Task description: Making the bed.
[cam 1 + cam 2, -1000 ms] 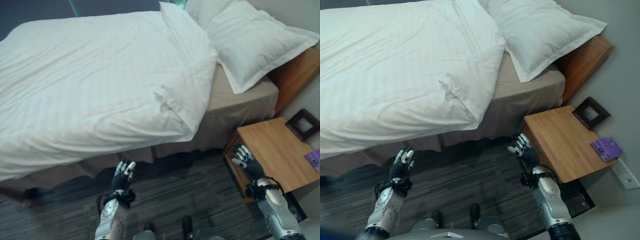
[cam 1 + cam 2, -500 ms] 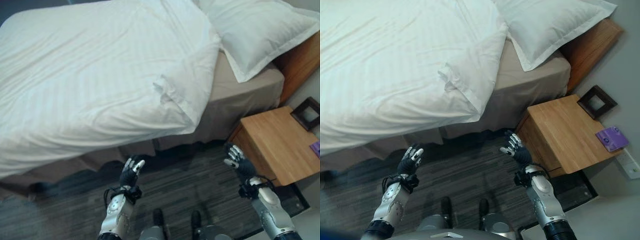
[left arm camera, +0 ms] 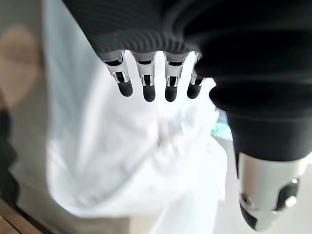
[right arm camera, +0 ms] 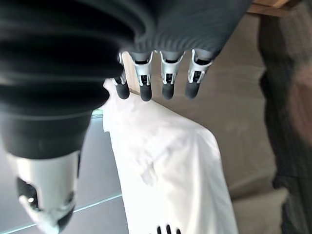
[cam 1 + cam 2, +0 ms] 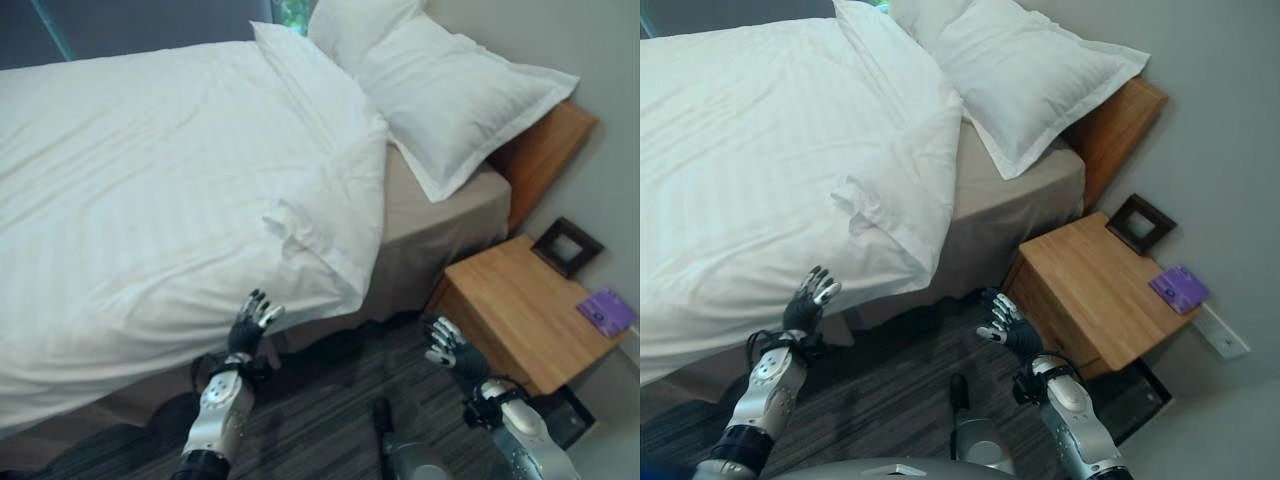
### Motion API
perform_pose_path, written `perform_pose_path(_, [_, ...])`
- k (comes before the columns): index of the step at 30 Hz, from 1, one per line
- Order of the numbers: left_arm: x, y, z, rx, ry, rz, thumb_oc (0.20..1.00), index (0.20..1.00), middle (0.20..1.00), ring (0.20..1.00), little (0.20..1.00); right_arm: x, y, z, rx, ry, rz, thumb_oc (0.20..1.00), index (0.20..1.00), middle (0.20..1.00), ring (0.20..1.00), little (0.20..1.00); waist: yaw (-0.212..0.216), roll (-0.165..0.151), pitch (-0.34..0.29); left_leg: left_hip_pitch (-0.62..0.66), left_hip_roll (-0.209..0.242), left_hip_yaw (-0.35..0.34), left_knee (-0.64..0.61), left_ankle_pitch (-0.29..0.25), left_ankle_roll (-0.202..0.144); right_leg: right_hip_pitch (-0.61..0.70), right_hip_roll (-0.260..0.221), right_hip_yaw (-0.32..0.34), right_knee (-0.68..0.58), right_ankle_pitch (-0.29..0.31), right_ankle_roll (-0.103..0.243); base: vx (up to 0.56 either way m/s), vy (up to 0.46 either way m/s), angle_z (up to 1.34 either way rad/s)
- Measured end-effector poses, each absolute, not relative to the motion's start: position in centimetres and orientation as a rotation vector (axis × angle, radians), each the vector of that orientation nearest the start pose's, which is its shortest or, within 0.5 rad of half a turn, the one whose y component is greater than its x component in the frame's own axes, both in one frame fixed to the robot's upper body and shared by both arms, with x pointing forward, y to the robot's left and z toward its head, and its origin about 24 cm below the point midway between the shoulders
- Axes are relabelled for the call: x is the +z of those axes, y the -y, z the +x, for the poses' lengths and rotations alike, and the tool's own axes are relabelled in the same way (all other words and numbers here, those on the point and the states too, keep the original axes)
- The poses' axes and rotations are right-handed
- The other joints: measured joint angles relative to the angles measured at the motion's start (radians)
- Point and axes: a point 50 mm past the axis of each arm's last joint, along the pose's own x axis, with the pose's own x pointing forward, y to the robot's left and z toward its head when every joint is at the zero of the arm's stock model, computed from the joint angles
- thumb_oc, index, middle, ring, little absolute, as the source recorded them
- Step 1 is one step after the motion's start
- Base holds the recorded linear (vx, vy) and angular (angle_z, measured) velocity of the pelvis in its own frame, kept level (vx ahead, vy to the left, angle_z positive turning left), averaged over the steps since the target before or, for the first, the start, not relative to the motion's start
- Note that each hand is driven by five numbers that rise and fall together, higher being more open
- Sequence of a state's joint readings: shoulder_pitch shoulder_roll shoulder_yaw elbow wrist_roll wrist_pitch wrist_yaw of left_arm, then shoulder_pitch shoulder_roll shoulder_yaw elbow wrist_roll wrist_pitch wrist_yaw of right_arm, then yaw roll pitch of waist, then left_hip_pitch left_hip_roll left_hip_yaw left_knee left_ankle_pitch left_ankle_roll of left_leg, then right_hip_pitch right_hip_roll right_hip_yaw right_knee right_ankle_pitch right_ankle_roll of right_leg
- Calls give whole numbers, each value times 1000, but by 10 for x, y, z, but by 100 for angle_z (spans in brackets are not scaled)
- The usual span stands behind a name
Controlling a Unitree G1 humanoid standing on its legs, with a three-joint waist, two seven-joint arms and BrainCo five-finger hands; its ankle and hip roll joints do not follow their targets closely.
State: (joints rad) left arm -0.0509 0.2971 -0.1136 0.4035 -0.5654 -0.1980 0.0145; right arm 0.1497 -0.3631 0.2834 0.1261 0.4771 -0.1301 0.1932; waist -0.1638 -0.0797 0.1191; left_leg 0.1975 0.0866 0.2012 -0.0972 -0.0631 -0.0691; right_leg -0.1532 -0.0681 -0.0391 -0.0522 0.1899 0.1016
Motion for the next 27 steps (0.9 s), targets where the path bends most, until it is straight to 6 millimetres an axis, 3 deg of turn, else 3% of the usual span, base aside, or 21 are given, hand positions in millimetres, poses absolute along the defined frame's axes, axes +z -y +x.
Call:
perform_pose_path(2, [-7,-201,257,71,-143,-255,1000,1000,1000,1000,1000,-13,164,213,364,-236,115,1000,1000,1000,1000,1000,-1,42,-4,20,46,-23,11,0,-1,27,41,-26,2,-28,-35,287,-181,13])
perform_pose_path(4, [5,-201,266,75,-87,-264,1000,1000,1000,1000,1000,-4,163,227,398,-207,75,1000,1000,1000,1000,1000,3,55,-8,4,73,-24,109,0,-15,60,71,-44,10,-70,-52,329,-315,11])
perform_pose_path(7, [11,-209,269,130,-59,-270,1000,1000,1000,1000,1000,3,161,233,409,-179,69,1000,1000,1000,1000,1000,7,37,-19,-134,122,-27,451,-23,-62,99,73,-57,4,-99,-94,222,-254,4])
perform_pose_path(8, [13,-212,269,150,-53,-262,1000,1000,1000,1000,1000,5,162,232,410,-169,77,1000,1000,1000,1000,1000,17,45,-25,-175,140,-34,547,4,-85,114,87,-59,12,-120,-127,309,-184,-2])
perform_pose_path(9, [26,-216,273,148,-5,-237,1000,1000,1000,1000,1000,5,163,229,406,-170,87,1000,1000,1000,1000,1000,20,38,-21,-302,166,-79,755,80,-77,127,99,-56,21,-142,-165,232,-73,-7])
perform_pose_path(10, [33,-217,275,144,21,-226,1000,1000,1000,1000,1000,3,163,227,403,-179,88,1000,1000,1000,1000,1000,34,32,-18,-329,168,-72,776,57,-85,135,99,-44,16,-141,-166,262,-13,-8])
perform_pose_path(11, [42,-218,277,134,56,-210,1000,1000,1000,1000,1000,1,164,226,403,-189,86,1000,1000,1000,1000,1000,35,21,-13,-350,156,-50,736,47,-94,143,95,-37,4,-133,-155,301,95,-18])
perform_pose_path(14, [69,-228,286,126,155,-145,1000,1000,1000,1000,1000,-2,173,222,395,-214,58,1000,1000,1000,1000,1000,34,16,-4,-329,97,23,320,57,-90,193,96,-29,-46,-135,-151,256,98,-11])
perform_pose_path(15, [75,-232,287,128,177,-124,1000,1000,1000,1000,1000,-3,176,221,392,-222,53,1000,1000,1000,1000,1000,34,20,0,-305,73,4,190,64,-82,199,103,-31,-45,-135,-151,335,152,-32])
perform_pose_path(16, [83,-243,289,136,194,-39,1000,1000,1000,1000,1000,-11,179,213,394,-256,41,1000,1000,1000,1000,1000,31,34,2,-283,40,-9,57,89,-47,213,124,-8,-45,-143,-139,247,112,-29])
perform_pose_path(17, [83,-243,289,136,194,-39,1000,1000,1000,1000,1000,-11,179,213,394,-256,41,1000,1000,1000,1000,1000,31,34,2,-283,40,-9,57,89,-47,213,124,-8,-45,-143,-139,207,112,-48])
perform_pose_path(18, [98,-265,288,155,209,137,1000,1000,1000,1000,1000,-22,183,200,398,-313,44,1000,1000,1000,1000,1000,31,41,6,-260,8,-41,3,109,-20,230,143,-2,-45,-147,-143,145,105,-36])
perform_pose_path(19, [106,-270,292,170,222,200,1000,1000,1000,1000,1000,-28,186,193,386,-349,48,1000,1000,1000,1000,1000,30,42,6,-252,-6,-47,3,111,-17,233,145,-7,-45,-148,-144,176,130,-39])
perform_pose_path(20, [120,-274,303,186,249,310,1000,1000,1000,1000,1000,-34,186,184,373,-379,75,1000,1000,1000,1000,1000,10,39,7,-234,-25,-38,-3,116,-10,230,146,8,-45,-150,-144,128,122,-4])
perform_pose_path(22, [129,-286,318,230,231,396,1000,1000,1000,1000,1000,-35,183,181,377,-383,98,1000,1000,1000,1000,1000,-9,42,6,-187,-34,-20,-3,117,-8,229,146,22,-44,-147,-146,28,73,-14])
perform_pose_path(25, [122,-296,329,298,169,381,1000,1000,1000,1000,1000,-37,174,179,429,-393,103,1000,1000,1000,1000,1000,-49,62,2,-122,-36,-11,-3,128,8,207,155,50,-42,-138,-151,-1,86,-31])
perform_pose_path(27, [111,-302,333,322,95,385,1000,1000,1000,1000,1000,-35,170,180,448,-387,102,1000,1000,1000,1000,1000,-70,67,7,-146,-33,12,-3,115,11,161,155,76,-42,-112,-140,-13,70,-42])
